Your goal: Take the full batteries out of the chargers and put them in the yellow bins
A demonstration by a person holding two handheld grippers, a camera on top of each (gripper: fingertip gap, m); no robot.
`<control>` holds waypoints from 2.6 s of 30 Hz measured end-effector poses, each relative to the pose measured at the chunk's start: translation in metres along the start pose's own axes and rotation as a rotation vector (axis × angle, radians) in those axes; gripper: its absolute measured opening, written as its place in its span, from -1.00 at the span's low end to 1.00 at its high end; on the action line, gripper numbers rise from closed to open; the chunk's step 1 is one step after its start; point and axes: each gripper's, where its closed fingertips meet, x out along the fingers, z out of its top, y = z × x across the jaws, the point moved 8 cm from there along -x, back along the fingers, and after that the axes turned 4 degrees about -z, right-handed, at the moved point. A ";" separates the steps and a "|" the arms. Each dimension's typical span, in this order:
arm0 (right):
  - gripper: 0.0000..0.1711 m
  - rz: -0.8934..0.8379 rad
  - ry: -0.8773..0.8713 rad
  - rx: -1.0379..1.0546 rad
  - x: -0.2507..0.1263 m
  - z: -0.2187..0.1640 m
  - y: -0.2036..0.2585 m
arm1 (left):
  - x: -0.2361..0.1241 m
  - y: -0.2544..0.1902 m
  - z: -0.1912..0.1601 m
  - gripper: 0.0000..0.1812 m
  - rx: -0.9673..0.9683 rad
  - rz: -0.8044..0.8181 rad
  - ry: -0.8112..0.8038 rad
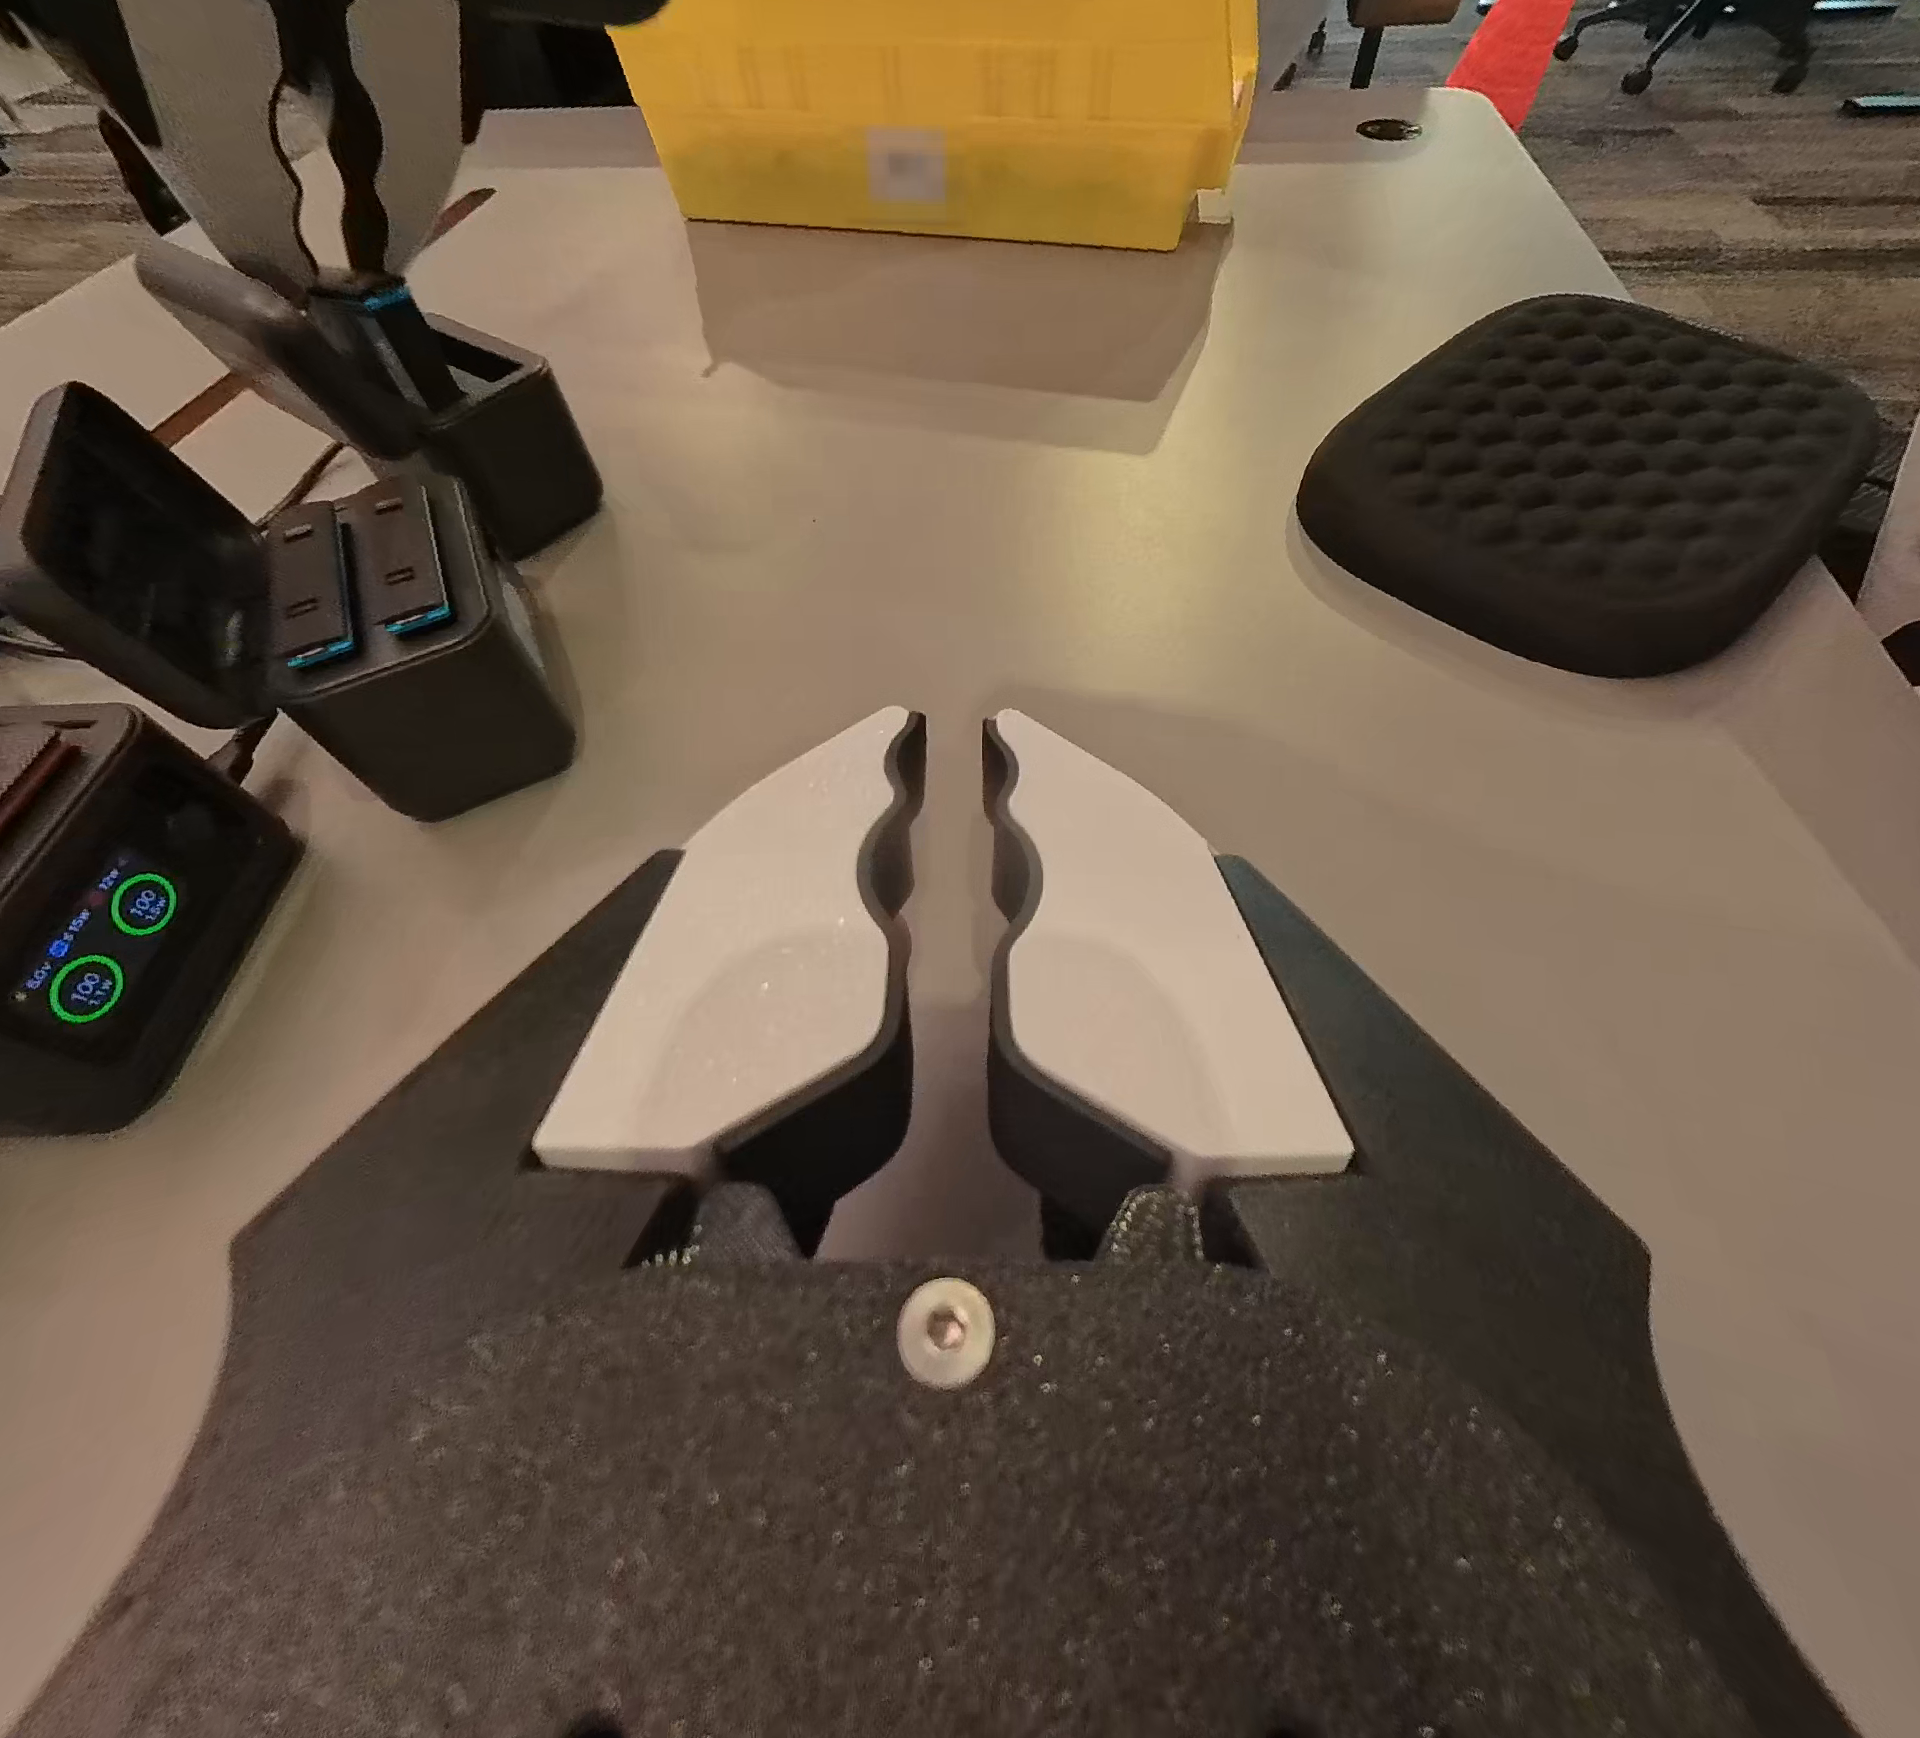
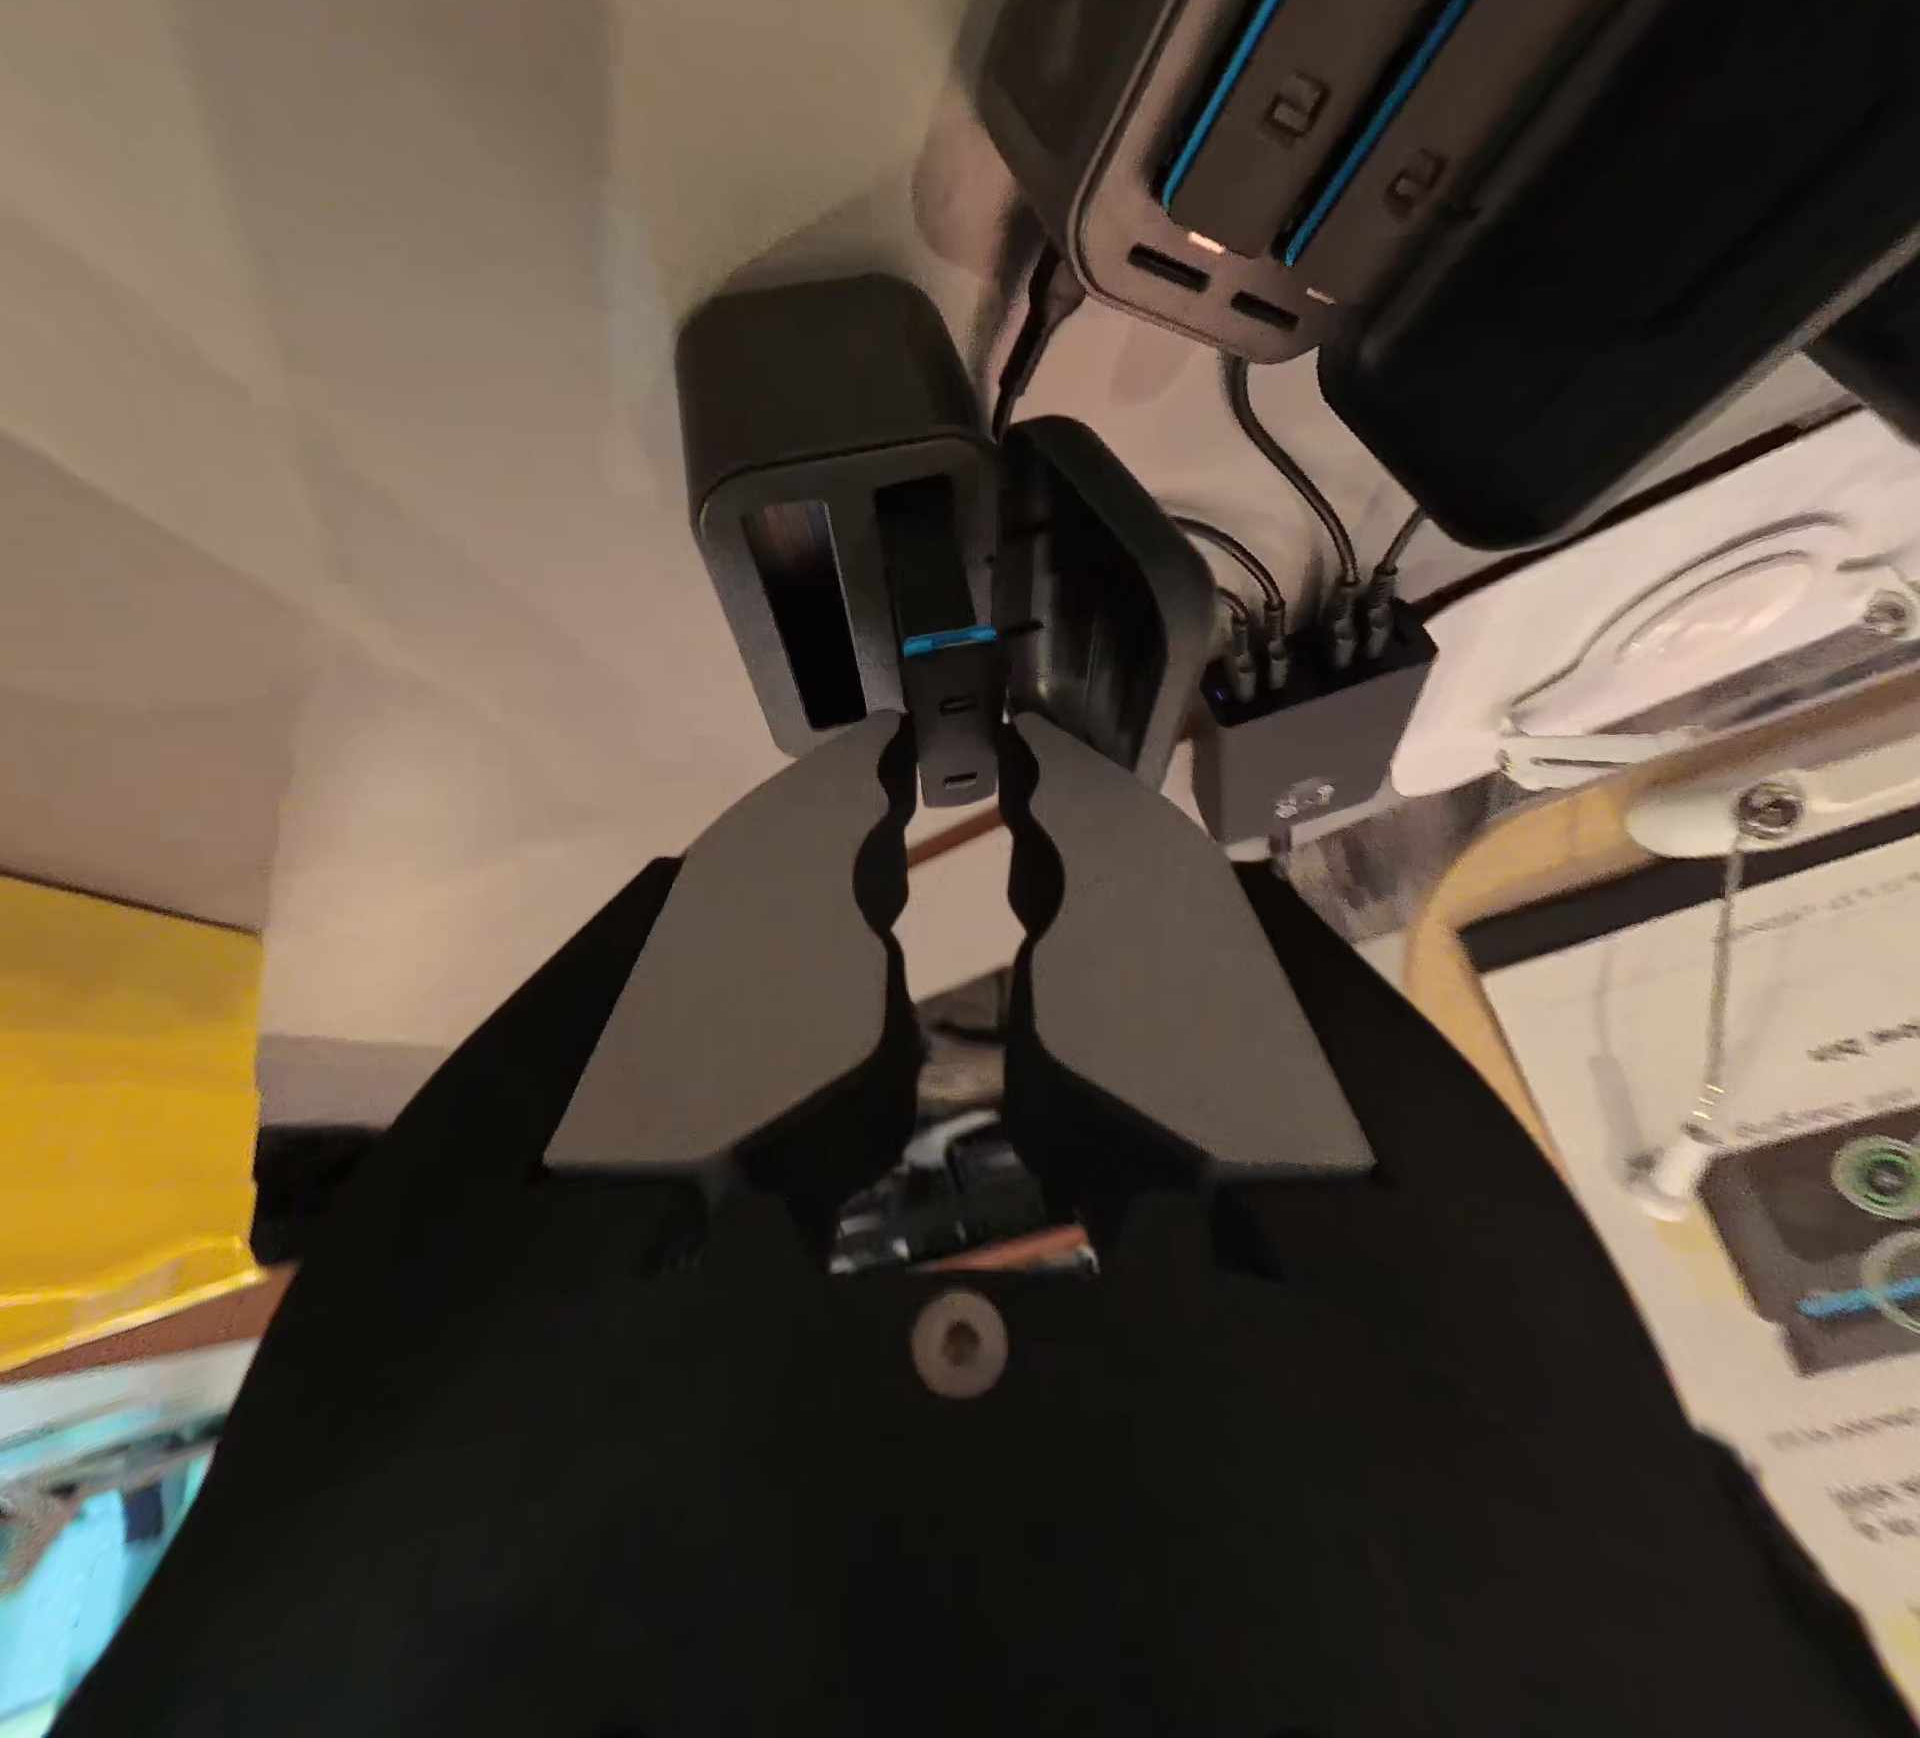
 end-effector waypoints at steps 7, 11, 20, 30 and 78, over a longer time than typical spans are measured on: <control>-0.84 -0.056 0.252 -0.088 0.001 0.012 0.004 | 0.001 -0.002 -0.001 -0.89 0.015 0.000 0.016; -0.83 -0.061 0.305 -0.089 0.006 0.016 0.005 | 0.002 -0.002 -0.001 -0.90 0.017 0.001 0.018; -0.80 -0.044 0.287 -0.054 0.004 0.017 0.003 | 0.002 -0.003 -0.001 -0.90 0.019 -0.004 0.023; -0.78 0.097 -0.166 0.708 -0.011 -0.020 -0.003 | 0.003 -0.004 -0.001 -0.89 0.026 -0.013 0.030; 0.13 0.217 -0.259 1.455 0.045 -0.016 0.039 | -0.001 -0.002 0.004 -0.96 0.024 0.030 -0.048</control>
